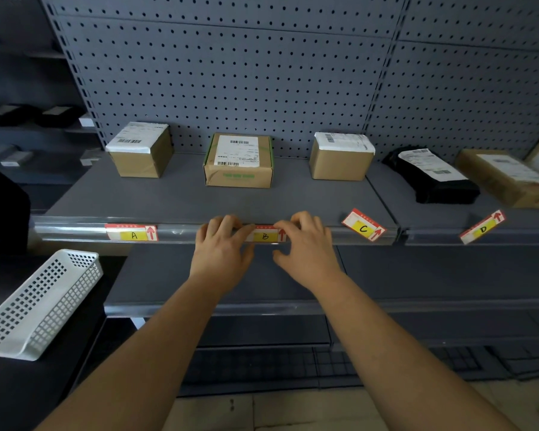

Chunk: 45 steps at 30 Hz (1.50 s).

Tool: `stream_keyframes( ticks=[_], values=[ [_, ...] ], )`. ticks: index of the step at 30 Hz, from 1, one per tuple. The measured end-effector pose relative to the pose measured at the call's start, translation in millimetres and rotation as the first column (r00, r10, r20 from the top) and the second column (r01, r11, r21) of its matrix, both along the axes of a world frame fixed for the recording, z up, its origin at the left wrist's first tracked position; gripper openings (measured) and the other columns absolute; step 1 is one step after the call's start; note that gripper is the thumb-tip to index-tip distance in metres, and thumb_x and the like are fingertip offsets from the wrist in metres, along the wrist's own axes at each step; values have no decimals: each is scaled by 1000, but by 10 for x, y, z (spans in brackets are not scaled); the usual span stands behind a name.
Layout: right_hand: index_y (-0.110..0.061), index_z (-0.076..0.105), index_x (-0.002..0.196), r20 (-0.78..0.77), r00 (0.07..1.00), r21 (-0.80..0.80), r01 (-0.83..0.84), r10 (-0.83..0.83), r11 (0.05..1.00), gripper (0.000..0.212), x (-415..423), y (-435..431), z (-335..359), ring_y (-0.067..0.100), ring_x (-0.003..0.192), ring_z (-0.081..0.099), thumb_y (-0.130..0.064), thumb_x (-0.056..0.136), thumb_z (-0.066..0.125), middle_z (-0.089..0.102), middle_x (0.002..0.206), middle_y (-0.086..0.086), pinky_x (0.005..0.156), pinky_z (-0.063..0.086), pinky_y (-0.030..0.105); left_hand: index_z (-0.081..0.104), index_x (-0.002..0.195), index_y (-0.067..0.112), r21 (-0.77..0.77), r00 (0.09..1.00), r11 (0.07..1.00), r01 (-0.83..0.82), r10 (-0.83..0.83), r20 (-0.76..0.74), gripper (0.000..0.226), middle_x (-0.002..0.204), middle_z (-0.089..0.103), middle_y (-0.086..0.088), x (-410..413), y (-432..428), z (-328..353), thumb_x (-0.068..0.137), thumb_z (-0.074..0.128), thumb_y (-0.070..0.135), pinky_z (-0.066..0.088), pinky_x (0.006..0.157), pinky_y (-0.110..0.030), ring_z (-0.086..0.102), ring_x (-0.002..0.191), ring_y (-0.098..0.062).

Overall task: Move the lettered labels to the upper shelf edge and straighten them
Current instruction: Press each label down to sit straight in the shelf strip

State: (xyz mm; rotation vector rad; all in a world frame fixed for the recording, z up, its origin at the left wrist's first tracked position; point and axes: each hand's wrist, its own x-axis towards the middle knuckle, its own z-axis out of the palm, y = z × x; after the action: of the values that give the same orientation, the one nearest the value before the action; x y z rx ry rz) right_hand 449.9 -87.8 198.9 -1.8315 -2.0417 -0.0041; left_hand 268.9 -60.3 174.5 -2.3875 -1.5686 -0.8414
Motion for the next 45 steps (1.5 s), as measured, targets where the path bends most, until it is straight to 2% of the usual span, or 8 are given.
stream_keyframes(
  ticks=[10, 22, 25, 27, 29, 34, 41, 45],
  values=[
    [-34, 53, 123, -25, 999, -13, 22, -22, 1000, 50, -53, 30, -2, 17, 110, 35, -38, 77, 72, 38, 115, -5, 95, 32, 34, 61, 115, 23, -77, 999, 996, 37, -34, 43, 35, 110, 52, -3, 18, 13, 30, 81, 62, 32, 37, 95, -46, 46, 102, -26],
    [-35, 52, 128, -43, 999, -49, 4, -7, 999, 53, -14, -1, 18, 17, 110, 37, -38, 77, 69, 40, 116, -5, 97, 33, 36, 63, 115, 25, -38, 998, 997, 60, -61, -7, 35, 108, 54, -2, -48, 26, 52, 82, 62, 36, 36, 93, -46, 47, 101, -26],
    [-32, 53, 130, -143, 990, -109, -31, 15, 994, 55, 6, -57, 95, 17, 113, 37, -32, 78, 71, 42, 119, -4, 102, 35, 37, 61, 117, 23, -97, 996, 992, 86, -84, 19, 40, 111, 53, -3, -74, -49, 99, 83, 56, 42, 38, 93, -47, 47, 103, -28],
    [-30, 54, 131, -266, 964, -93, -25, -1, 995, 54, 50, -189, 132, 16, 115, 39, -28, 81, 71, 44, 119, -4, 103, 36, 35, 58, 122, 23, -129, 991, 984, 124, -117, 60, 45, 117, 53, -4, -102, -149, 136, 84, 51, 45, 38, 94, -47, 46, 107, -28],
    [-30, 55, 131, -319, 948, -62, 4, -23, 998, 49, 112, -370, 146, 14, 116, 39, -30, 84, 69, 45, 117, -6, 104, 34, 34, 53, 128, 22, -164, 984, 973, 160, -145, 103, 45, 124, 51, -4, -127, -249, 165, 87, 55, 41, 35, 99, -47, 43, 116, -28],
    [-31, 58, 126, -306, 945, -36, 109, -114, 993, 41, 308, -808, 91, 12, 119, 40, -40, 87, 65, 48, 118, -7, 103, 26, 31, 49, 132, 20, -193, 961, 952, 236, -199, 190, 48, 133, 48, -4, -75, -517, 158, 89, 57, 38, 33, 104, -44, 40, 124, -26],
    [-29, 56, 130, -333, 932, -37, 138, -142, 990, 46, 689, -1234, -36, 13, 121, 46, -42, 87, 64, 50, 125, -7, 105, 38, 43, 53, 128, 20, -186, 948, 938, 291, -256, 192, 51, 129, 51, 0, 302, -806, 85, 86, 48, 48, 38, 99, -46, 43, 121, -23],
    [-29, 55, 131, -316, 942, -29, 111, -114, 993, 49, 1017, -1240, -30, 13, 122, 45, -43, 86, 65, 50, 127, -8, 105, 39, 39, 54, 127, 21, -175, 955, 945, 275, -249, 161, 45, 132, 49, 1, 559, -847, 118, 89, 54, 43, 36, 101, -45, 41, 124, -22]
  ],
)
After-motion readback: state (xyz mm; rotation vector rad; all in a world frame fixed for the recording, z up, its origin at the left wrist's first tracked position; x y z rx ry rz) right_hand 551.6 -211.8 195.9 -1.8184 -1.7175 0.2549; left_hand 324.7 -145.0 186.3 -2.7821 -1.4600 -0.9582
